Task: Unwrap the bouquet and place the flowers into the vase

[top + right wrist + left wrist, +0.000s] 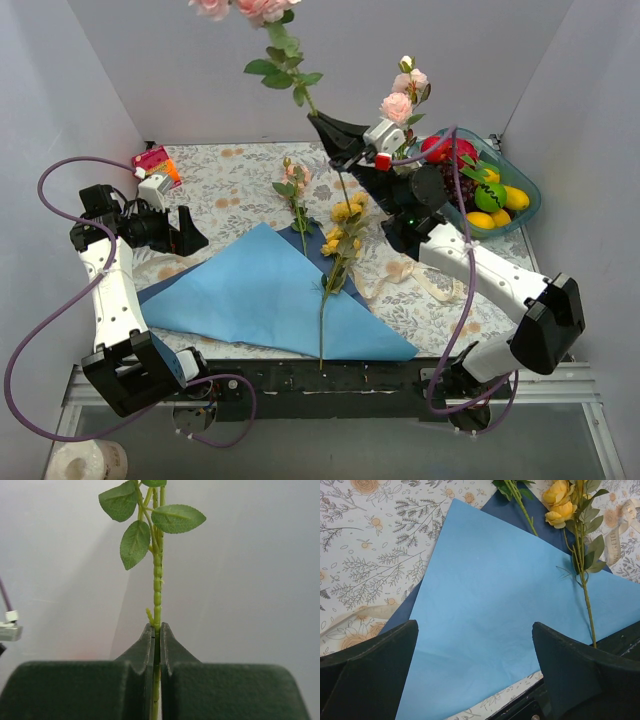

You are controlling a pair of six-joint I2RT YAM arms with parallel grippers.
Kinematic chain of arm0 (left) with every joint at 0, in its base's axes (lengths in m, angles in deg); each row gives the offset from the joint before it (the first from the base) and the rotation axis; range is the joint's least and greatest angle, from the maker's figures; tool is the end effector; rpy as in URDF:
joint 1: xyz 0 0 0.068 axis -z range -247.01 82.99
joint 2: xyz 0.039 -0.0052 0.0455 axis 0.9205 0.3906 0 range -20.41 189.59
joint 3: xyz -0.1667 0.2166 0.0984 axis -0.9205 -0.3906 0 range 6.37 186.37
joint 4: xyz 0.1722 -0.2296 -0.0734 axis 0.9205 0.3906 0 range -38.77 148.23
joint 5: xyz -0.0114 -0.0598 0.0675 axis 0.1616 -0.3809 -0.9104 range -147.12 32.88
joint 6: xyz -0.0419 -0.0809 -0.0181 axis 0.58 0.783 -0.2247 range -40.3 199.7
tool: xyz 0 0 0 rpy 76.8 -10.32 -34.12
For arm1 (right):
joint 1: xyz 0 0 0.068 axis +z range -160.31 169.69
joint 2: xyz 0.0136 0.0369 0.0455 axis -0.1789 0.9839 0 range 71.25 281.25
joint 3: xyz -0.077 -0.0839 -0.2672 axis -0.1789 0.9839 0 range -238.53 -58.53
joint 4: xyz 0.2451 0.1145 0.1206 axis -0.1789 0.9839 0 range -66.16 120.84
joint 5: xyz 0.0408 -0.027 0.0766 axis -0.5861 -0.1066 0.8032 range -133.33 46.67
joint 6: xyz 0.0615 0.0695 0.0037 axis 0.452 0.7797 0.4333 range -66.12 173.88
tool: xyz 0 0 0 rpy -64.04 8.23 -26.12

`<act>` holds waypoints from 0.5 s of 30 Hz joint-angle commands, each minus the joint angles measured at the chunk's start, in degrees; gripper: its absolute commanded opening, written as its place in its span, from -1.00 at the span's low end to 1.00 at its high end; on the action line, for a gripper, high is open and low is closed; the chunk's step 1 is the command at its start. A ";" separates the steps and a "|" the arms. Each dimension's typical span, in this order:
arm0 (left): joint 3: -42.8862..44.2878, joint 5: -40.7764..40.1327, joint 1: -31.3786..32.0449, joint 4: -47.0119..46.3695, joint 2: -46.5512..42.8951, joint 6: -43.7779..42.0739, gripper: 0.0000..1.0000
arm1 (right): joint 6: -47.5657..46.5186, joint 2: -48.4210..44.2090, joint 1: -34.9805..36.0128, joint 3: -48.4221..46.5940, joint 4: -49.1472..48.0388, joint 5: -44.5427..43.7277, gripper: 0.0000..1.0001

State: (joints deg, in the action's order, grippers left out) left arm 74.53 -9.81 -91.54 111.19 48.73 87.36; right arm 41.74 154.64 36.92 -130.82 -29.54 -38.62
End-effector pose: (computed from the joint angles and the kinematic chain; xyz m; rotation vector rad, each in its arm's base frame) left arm 0.2673 0.0545 0.3181 -0.3990 2.3540 -0.9377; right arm 0.2611 0.2924 0.5043 -0.4877 0.6963 0.6099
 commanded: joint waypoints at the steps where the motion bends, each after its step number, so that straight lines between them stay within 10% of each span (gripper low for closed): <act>1: 1.27 1.12 -0.07 -0.02 -1.03 -0.54 0.96 | -2.01 -4.91 -4.50 -3.21 -5.15 -3.56 -0.97; 15: 0.83 0.24 -0.07 -0.29 -0.41 -1.07 0.96 | 8.80 -5.70 -21.64 -4.43 -7.53 -5.50 -0.97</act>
State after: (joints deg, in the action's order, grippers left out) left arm 74.53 -9.83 -91.54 111.17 48.75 87.17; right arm 47.97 149.73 17.18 -132.18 -33.98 -43.58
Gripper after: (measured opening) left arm 0.982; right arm 0.044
